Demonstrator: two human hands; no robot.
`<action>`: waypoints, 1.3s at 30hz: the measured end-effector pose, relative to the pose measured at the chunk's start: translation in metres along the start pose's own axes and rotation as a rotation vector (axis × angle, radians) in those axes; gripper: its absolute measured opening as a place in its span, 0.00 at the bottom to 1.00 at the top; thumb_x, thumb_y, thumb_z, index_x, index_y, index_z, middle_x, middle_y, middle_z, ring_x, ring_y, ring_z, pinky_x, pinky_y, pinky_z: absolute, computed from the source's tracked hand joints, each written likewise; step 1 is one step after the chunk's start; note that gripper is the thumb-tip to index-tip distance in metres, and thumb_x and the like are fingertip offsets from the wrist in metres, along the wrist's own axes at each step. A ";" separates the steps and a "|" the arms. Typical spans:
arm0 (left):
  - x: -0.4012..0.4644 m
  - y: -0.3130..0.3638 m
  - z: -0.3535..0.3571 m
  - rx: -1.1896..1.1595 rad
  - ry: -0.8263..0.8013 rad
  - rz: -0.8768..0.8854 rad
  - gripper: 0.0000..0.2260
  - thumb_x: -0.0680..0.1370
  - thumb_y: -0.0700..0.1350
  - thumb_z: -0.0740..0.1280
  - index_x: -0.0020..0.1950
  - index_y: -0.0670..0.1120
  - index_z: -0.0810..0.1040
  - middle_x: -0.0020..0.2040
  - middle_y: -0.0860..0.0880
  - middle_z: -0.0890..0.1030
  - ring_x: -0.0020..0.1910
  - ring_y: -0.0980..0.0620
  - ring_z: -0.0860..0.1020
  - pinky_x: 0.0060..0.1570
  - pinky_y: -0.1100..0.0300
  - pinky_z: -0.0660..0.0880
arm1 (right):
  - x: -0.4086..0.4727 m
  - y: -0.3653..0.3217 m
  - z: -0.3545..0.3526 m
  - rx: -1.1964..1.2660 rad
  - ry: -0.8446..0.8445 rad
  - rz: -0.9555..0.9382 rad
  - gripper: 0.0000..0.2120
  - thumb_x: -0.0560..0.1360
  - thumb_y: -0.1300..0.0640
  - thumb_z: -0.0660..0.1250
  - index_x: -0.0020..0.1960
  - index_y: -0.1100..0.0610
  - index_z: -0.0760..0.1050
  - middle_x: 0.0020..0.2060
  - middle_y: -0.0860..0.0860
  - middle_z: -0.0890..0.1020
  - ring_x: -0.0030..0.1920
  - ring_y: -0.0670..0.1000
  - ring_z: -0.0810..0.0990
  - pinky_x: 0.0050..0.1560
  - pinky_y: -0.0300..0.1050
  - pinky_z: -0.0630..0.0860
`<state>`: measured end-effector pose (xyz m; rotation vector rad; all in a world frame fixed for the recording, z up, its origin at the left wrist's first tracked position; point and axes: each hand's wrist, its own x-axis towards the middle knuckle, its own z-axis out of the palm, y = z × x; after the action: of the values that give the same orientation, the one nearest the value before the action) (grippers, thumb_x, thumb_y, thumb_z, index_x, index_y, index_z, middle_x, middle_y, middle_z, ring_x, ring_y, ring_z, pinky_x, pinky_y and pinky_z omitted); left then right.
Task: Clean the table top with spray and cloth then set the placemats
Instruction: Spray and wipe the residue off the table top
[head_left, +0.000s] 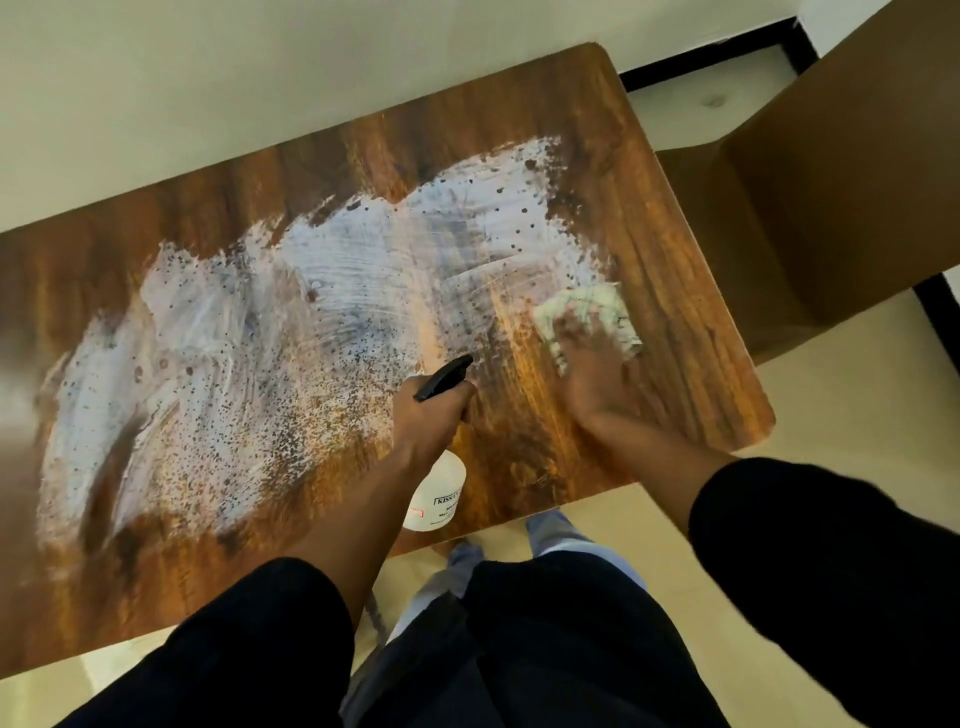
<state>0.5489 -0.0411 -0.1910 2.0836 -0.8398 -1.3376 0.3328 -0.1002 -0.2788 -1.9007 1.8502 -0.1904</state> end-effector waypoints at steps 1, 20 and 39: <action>0.002 0.005 0.005 -0.011 0.005 -0.009 0.11 0.75 0.44 0.72 0.42 0.35 0.86 0.32 0.34 0.81 0.23 0.46 0.71 0.32 0.53 0.74 | -0.003 -0.010 0.007 0.002 -0.057 -0.106 0.38 0.75 0.69 0.65 0.80 0.46 0.62 0.80 0.48 0.60 0.82 0.56 0.47 0.81 0.59 0.40; 0.035 0.063 0.041 -0.053 0.053 -0.037 0.14 0.70 0.43 0.71 0.28 0.60 0.83 0.29 0.43 0.81 0.24 0.48 0.75 0.31 0.59 0.74 | 0.106 0.049 -0.047 0.043 -0.016 -0.022 0.35 0.78 0.67 0.63 0.80 0.46 0.61 0.80 0.45 0.59 0.82 0.51 0.49 0.81 0.58 0.46; 0.073 0.080 0.037 -0.122 0.137 -0.102 0.17 0.68 0.48 0.73 0.56 0.47 0.84 0.31 0.46 0.81 0.30 0.47 0.76 0.28 0.58 0.71 | 0.140 0.039 -0.045 0.073 -0.010 -0.168 0.33 0.80 0.67 0.61 0.79 0.43 0.61 0.79 0.43 0.61 0.82 0.49 0.52 0.81 0.59 0.51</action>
<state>0.5206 -0.1518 -0.1921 2.1183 -0.5865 -1.2489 0.2895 -0.2462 -0.2879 -2.0028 1.6537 -0.2985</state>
